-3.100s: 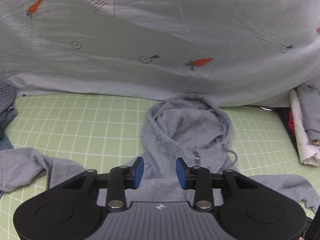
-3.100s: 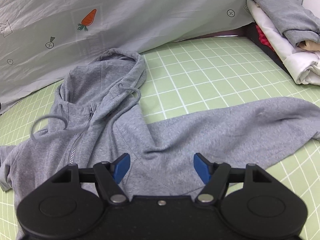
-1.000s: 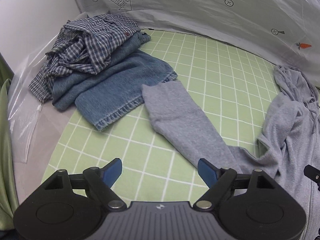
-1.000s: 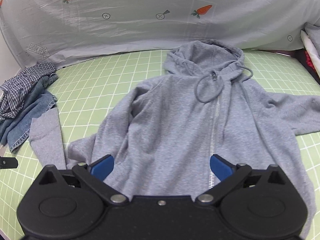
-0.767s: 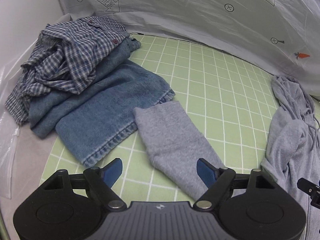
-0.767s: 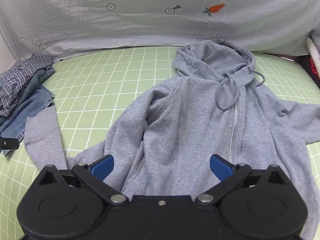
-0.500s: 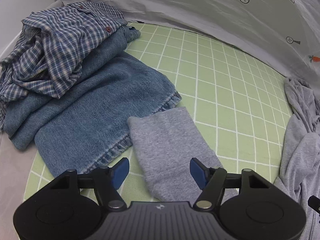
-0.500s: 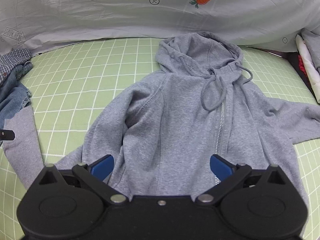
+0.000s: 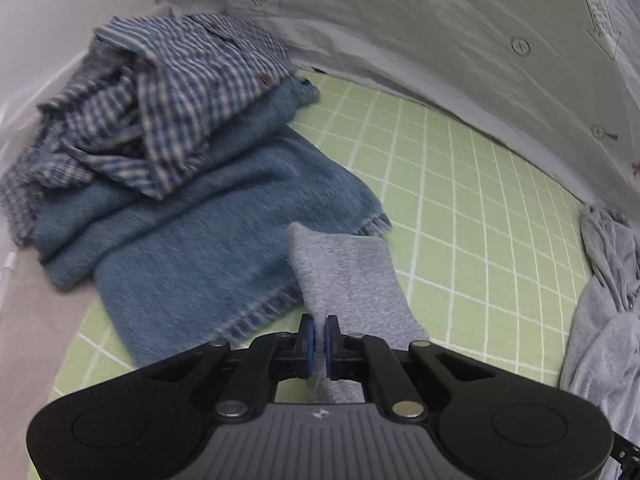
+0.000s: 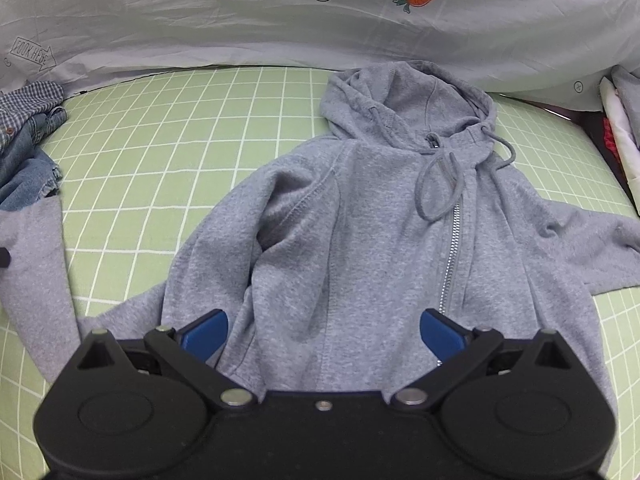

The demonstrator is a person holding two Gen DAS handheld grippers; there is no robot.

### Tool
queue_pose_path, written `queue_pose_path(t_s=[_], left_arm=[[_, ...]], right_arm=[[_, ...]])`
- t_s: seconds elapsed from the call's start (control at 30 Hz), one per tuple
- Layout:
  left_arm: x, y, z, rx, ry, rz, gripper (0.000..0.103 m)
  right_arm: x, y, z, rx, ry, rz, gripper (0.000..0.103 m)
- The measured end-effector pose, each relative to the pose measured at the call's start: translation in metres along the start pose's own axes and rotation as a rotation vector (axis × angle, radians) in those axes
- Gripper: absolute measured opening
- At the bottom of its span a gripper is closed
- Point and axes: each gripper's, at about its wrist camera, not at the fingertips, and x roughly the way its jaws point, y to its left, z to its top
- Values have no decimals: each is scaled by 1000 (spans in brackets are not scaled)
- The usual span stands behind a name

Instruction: Fold clothes

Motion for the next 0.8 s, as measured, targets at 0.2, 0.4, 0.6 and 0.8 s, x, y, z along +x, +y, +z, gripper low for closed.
queue_pose_path(t_s=[0.2,0.4,0.6,0.8], left_arm=[[-72,69,30,-151,-248,245,6],[-89,110,28,-243,-260,329,6],[-65,103,-3,-216,-104,351,11],[-60,108,-8,-187,-90,348,37]], right_arm=[[1,1,-2,3,-8,14,103],[4,2,-4,3,-1,34,103],[-4,4,-6,-19,-29,33,103],[-9,19,2,-48,-73,68,103]])
